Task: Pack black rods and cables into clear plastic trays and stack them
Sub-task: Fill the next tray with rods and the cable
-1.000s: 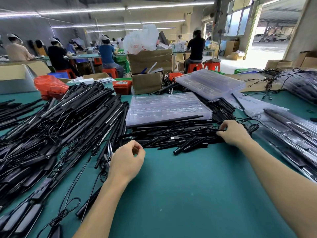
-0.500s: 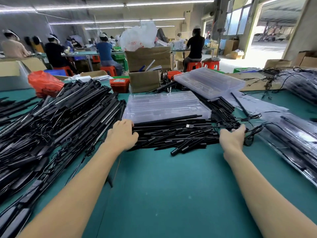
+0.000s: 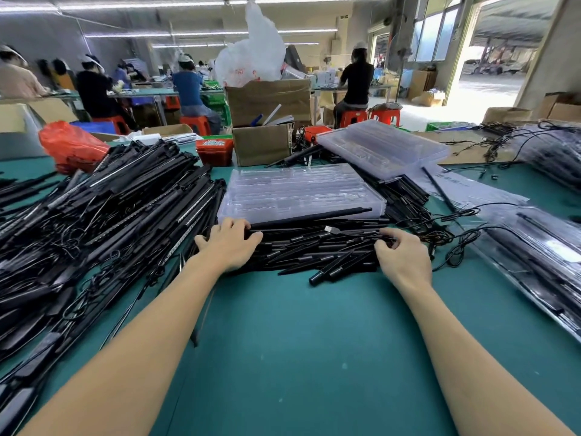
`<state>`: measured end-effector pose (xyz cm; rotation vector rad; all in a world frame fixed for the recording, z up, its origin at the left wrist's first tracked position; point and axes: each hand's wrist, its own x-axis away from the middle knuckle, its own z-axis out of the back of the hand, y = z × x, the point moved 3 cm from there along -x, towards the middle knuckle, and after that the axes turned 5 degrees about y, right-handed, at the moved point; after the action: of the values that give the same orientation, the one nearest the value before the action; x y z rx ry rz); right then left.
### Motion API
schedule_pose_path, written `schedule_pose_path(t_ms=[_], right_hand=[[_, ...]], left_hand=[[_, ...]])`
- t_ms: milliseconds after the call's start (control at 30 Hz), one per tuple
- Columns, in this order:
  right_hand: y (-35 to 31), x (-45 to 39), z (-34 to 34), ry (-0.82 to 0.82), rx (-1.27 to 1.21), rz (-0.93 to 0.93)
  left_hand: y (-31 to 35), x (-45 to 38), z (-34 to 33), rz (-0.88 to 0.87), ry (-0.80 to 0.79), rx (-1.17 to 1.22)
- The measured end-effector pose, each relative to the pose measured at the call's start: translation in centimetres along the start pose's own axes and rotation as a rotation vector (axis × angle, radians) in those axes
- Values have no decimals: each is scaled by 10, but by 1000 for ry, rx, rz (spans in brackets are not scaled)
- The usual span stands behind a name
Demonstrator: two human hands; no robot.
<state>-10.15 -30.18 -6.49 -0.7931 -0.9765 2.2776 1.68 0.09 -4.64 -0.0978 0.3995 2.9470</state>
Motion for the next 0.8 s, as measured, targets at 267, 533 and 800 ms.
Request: schedule_pose_path(t_ms=[267,533,800], right_hand=[[3,0,3,156,-184,-66],[1,5,9,232,-478,-37],[8,2,5,213,-396,-45]], left_hand=[[3,-1,4,-88,339,21],[9,-22,5,-122,123,-24],[18,-39,19,-13,272,4]])
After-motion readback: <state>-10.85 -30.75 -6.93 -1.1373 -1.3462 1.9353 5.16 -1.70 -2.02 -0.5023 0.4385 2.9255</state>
